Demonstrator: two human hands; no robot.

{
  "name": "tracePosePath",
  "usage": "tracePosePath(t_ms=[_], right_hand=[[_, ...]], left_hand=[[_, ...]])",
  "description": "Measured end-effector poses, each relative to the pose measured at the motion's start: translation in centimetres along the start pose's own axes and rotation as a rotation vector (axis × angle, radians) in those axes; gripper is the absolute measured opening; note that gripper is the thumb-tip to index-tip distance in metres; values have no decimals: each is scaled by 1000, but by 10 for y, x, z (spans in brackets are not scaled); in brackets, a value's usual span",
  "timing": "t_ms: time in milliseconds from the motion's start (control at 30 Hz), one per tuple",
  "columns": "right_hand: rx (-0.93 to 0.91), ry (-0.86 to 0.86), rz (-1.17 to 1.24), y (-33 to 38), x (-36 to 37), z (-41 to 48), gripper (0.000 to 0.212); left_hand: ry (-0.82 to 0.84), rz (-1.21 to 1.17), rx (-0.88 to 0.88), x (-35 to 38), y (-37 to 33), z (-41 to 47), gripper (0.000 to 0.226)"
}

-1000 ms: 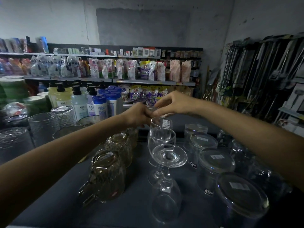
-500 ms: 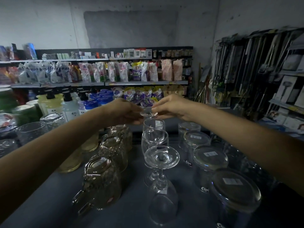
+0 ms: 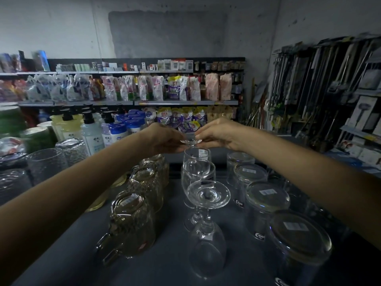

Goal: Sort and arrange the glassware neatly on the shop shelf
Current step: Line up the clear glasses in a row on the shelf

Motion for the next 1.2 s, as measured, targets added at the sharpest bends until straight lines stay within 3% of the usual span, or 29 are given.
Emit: tracePosePath(t_ms=[200, 300, 467, 1133, 1200], right_hand=[[-277, -90, -409, 12, -5, -4, 24], [-480, -152, -712, 18, -4, -9, 17], [-540, -115, -786, 19, -4, -13, 16], [-583, -168, -763, 13, -9, -12, 17], [-611, -232, -743, 15, -12, -19, 16]], left_hand=[[191, 754, 517, -3, -23, -4, 21], [288, 957, 667, -1, -29, -7, 19], [359, 960, 722, -2, -27, -8, 25], [250, 925, 683, 5, -21, -8, 28], [239, 900, 674, 3, -25, -12, 32]])
Point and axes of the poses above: each hand's wrist, its own z-axis towards the middle knuckle, its own x-axis out of the palm, y = z × x, the point moved 4 cm from there along z, towards the middle knuckle, and after that the axes turned 14 degrees about x, right-handed, at the moved point
